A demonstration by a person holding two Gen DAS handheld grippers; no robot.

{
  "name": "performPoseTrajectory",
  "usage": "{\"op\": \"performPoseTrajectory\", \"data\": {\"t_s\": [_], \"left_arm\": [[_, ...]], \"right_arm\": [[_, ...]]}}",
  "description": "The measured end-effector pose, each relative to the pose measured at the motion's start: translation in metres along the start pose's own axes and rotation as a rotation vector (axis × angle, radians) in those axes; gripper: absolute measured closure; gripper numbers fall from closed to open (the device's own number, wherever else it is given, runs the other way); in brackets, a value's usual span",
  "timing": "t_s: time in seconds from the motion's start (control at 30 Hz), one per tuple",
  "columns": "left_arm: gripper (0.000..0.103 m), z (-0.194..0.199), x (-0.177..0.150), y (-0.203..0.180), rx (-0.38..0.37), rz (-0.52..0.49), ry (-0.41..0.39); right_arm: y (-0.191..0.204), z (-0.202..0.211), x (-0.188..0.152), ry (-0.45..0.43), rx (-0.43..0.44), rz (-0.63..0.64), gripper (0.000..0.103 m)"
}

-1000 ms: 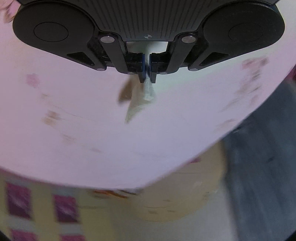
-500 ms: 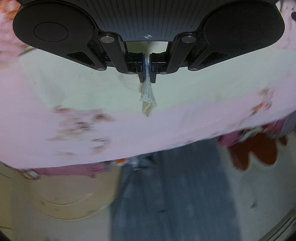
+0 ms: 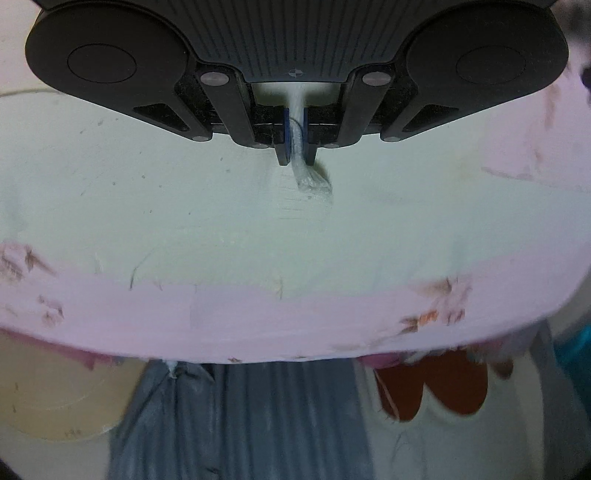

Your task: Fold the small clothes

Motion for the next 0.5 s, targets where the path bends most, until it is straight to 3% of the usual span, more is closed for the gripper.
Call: {"op": "performPoseTrajectory", "data": {"t_s": [0.07, 0.1, 0.17, 0.2, 0.3, 0.43, 0.5], "left_arm": [[0.001, -0.008, 0.008, -0.014, -0.054, 0.014, 0.006], [0.001, -0.012, 0.012, -0.022, -0.083, 0.016, 0.002], [0.014, -0.023, 0.020, -0.043, -0.137, 0.009, 0.000], [0.023, -0.030, 0.025, -0.057, -0.171, 0.004, 0.003], [0.045, -0.055, 0.034, -0.097, -0.292, -0.004, 0.037], [0.067, -0.090, 0.040, -0.135, -0.391, 0.036, 0.091], [0.078, -0.111, 0.039, -0.148, -0.397, 0.069, 0.137]], "right_arm": [[-0.003, 0.019, -0.004, -0.067, 0.012, 0.020, 0.025], [-0.007, 0.026, -0.006, -0.079, 0.023, 0.019, 0.025], [-0.027, 0.039, -0.016, -0.056, 0.008, -0.023, 0.031], [-0.039, 0.043, -0.021, -0.042, 0.000, -0.052, 0.046], [-0.078, 0.059, -0.036, -0.011, -0.044, -0.152, 0.068], [-0.131, 0.082, -0.055, -0.022, -0.102, -0.259, 0.069], [-0.152, 0.090, -0.060, -0.023, -0.124, -0.303, 0.069]]}}
Point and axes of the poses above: each gripper's, at about its wrist camera, not at the fingertips, and z roughly against the way its jaws point, y to its left, x to its top, the point moved 4 cm from there along -z, roughly the way its jaws point, and after that the axes turned 1 degree about -y, right-handed, at the moved point
